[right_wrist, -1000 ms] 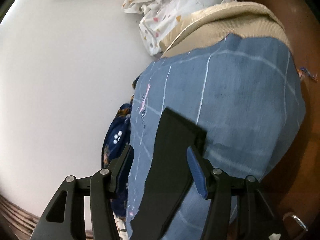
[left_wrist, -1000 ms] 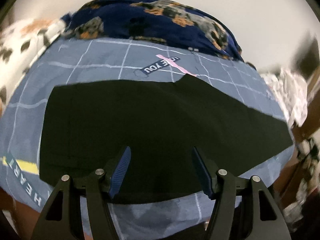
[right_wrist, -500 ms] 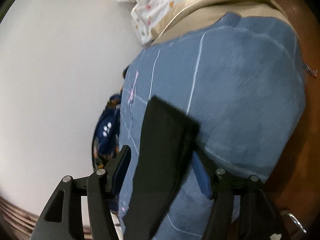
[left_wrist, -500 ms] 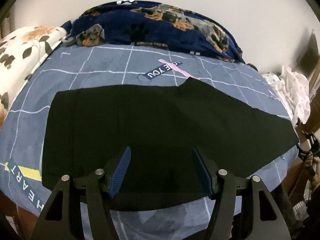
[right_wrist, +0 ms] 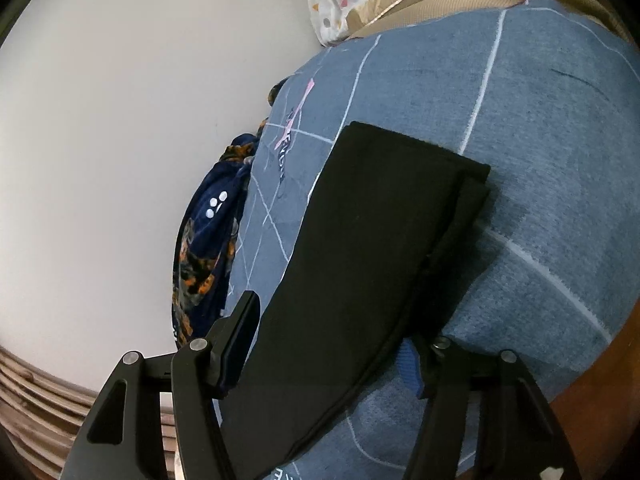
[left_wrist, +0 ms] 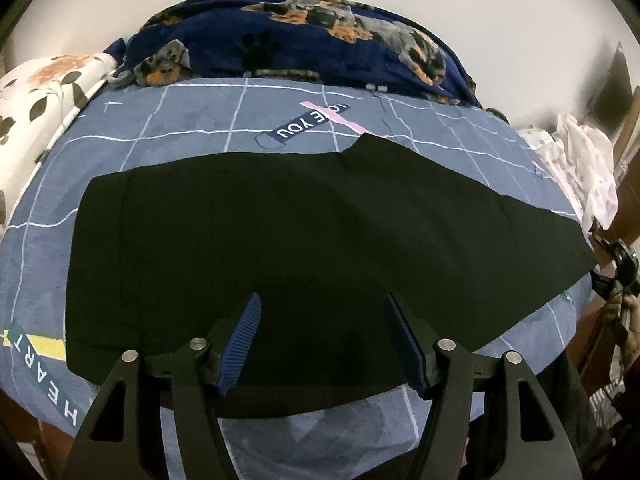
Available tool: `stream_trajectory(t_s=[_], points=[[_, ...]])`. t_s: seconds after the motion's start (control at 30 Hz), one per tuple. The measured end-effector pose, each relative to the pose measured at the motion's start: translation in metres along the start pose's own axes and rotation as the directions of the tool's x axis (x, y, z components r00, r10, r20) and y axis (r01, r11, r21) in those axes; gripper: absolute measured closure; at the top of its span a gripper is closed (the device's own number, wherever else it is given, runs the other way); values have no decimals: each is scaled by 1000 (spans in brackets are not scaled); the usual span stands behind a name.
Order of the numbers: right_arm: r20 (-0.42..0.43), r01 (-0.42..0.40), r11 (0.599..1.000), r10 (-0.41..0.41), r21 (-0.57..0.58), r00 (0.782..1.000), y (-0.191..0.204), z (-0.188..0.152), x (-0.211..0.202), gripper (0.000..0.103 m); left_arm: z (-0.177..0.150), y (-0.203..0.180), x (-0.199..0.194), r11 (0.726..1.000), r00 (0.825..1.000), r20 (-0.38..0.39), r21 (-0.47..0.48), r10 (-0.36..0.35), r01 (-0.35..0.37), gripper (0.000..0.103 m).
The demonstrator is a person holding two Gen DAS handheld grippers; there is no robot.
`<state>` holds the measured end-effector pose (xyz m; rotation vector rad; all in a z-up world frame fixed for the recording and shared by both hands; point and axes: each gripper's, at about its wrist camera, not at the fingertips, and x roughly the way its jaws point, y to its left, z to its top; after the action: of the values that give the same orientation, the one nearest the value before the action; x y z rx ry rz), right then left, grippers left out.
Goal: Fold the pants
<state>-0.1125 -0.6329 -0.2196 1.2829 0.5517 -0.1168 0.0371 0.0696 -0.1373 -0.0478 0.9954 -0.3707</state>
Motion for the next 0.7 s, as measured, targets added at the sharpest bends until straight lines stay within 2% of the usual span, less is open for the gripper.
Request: stream_trajectory(t_s=[0.07,0.13,0.2,0.23,0.27,0.37,0.53,0.7], points=[[2,5,1000,-5,13,1000,-1,1,0,50,0,-1,-1,1000,1000,7,6,9,-9,38],[3,24,999,-24,21,1000,-3,0,-2,59,0,-1,-2,1000,1000,13,10,20,-20,38],[3,56,998,-56,43,998,-9,-1,-2,81,0,1,-3,999,999,17,7,39,-40,38],[2,68,996,-68,55,998,-13,0,-2,88,1,2,-3,999,999,18,4,46,-46,38],[1,80,994,-80,72,997,-17,0,-2,99,1,4,-4,999,998,19,-2,53,-53,38],[4,45,991,-46,125,999,-28,-1,-2,101,2,8,-5,997,997,24,-14,78,-77,38],[4,92,993,-93,78,996,-17,-1,-1,99,2,11,-5,990,989,29,-15,142,-142,34],[8,45,993,-47,107,999,-19,-1,-2,90,3,9,-6,981,981,39,6,192,-192,26]])
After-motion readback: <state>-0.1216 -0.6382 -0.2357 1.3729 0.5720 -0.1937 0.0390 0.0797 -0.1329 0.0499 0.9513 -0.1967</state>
